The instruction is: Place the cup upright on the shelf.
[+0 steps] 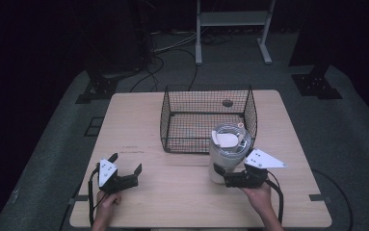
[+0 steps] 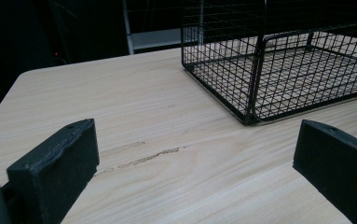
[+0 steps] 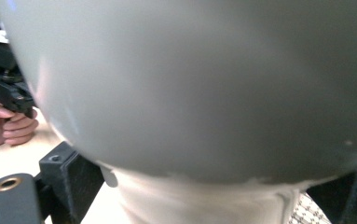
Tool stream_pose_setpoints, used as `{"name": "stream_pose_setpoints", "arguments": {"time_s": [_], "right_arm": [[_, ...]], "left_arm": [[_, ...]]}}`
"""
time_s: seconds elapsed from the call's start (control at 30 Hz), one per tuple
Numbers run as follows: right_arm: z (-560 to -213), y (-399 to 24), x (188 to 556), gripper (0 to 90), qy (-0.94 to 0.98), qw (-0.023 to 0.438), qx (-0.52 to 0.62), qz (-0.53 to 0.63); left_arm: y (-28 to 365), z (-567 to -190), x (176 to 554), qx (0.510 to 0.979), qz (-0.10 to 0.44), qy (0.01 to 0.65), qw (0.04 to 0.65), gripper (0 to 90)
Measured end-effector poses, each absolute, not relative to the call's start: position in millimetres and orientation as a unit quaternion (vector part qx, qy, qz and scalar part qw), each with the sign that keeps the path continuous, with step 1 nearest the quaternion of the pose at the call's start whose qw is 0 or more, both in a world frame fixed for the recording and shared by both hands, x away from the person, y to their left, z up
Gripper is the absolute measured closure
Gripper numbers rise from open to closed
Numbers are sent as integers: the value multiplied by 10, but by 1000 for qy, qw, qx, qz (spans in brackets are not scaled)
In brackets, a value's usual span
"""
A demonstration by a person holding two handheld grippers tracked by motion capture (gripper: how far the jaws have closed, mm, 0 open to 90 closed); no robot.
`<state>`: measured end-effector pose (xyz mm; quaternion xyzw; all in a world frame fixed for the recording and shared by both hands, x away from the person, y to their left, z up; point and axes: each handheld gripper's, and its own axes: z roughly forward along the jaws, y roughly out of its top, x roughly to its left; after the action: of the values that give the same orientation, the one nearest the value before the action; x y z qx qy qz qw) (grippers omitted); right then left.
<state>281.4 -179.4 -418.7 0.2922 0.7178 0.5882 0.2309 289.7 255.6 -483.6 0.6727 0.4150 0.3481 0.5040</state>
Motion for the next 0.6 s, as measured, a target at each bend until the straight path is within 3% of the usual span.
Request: {"name": "stream_pose_setpoints", "arguments": {"time_s": [0.6], "right_arm": [[-3734, -1594, 2989, 89, 720, 215, 253, 609]], "left_arm": [[2561, -4834, 2902, 673, 347, 416, 504, 0]]}}
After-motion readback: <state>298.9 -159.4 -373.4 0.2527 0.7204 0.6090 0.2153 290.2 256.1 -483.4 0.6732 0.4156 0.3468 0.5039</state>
